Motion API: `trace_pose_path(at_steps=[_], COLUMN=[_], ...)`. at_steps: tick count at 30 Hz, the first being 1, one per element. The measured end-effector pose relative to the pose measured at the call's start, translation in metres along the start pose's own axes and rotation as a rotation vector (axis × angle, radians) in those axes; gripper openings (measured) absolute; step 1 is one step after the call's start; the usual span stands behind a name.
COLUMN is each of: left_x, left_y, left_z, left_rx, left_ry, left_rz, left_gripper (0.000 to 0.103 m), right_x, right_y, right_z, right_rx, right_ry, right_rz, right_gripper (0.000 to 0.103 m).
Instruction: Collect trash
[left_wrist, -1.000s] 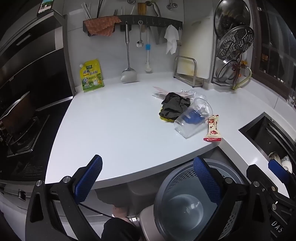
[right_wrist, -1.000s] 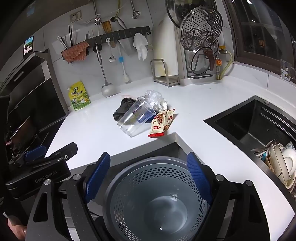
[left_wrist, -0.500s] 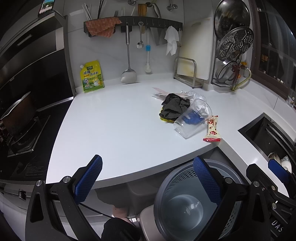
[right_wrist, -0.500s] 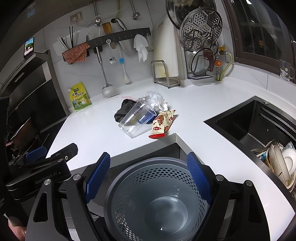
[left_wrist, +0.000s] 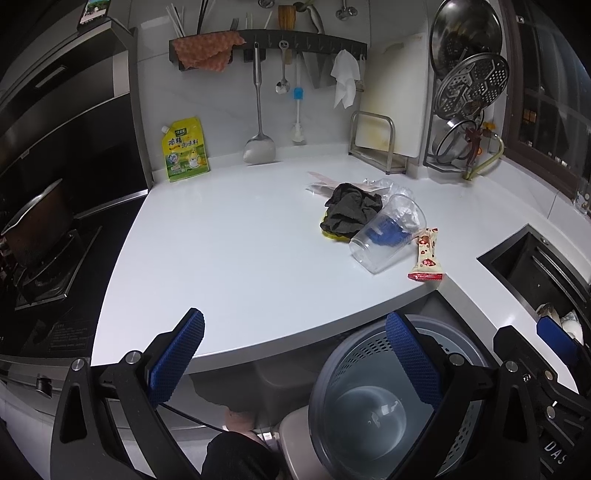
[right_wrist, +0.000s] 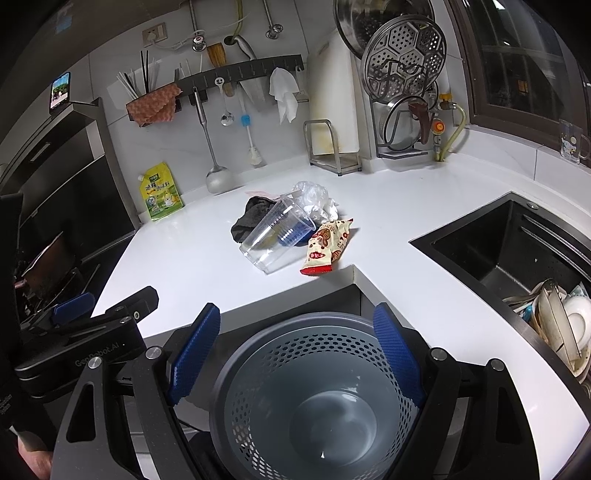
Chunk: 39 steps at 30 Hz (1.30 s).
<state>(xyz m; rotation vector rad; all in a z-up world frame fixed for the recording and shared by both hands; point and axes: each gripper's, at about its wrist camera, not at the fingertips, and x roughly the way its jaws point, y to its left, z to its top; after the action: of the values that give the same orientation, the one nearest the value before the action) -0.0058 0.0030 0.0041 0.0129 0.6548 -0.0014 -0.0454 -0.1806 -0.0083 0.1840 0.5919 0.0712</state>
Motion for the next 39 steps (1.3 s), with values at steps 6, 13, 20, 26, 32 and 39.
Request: trace_pose_path(at_steps=[6,13,20,26,32,39], left_x=[-0.0003,0.0011,-0.0004,-0.0005,-0.0004,-0.0004], left_y=[0.0011,0.0004,-0.0017,-0.0022,-0.002,-0.0017], left_z=[0.0011,0.0,-0.0017,-0.0022,-0.0023,-0.0022], left_rx=[0.003,0.003,0.003,0.003,0.003,0.004], left_ry=[-0.002,0.001,-0.003,-0.003,-0.003,-0.003], left_rz=[0.001,0.0,0.001,0.002,0.001,0.001], left_gripper=[0.097,0.097,0.097,0.097,0.097,0.097], right_x=[-0.0011,-0.0009,-0.0007,-0.001,-0.0005,-0.0005], right_y=[-0.0001,-0.0002,0.0001,-0.0001,0.0002,0.0004], right_z=[0.0002,0.0005,0.0003,0.0003,-0.0001,-0.0007], right_rx=[0.0,0.001,0.0,0.001,0.0,0.001], right_ry=[-0.003,-0.002,-0.002,-0.002,-0.003,-0.003], right_rz=[0.001,0.0,0.001,0.0,0.0,0.002], right_gripper=[0.081,0.081,0.081,0.081,0.081,0.081])
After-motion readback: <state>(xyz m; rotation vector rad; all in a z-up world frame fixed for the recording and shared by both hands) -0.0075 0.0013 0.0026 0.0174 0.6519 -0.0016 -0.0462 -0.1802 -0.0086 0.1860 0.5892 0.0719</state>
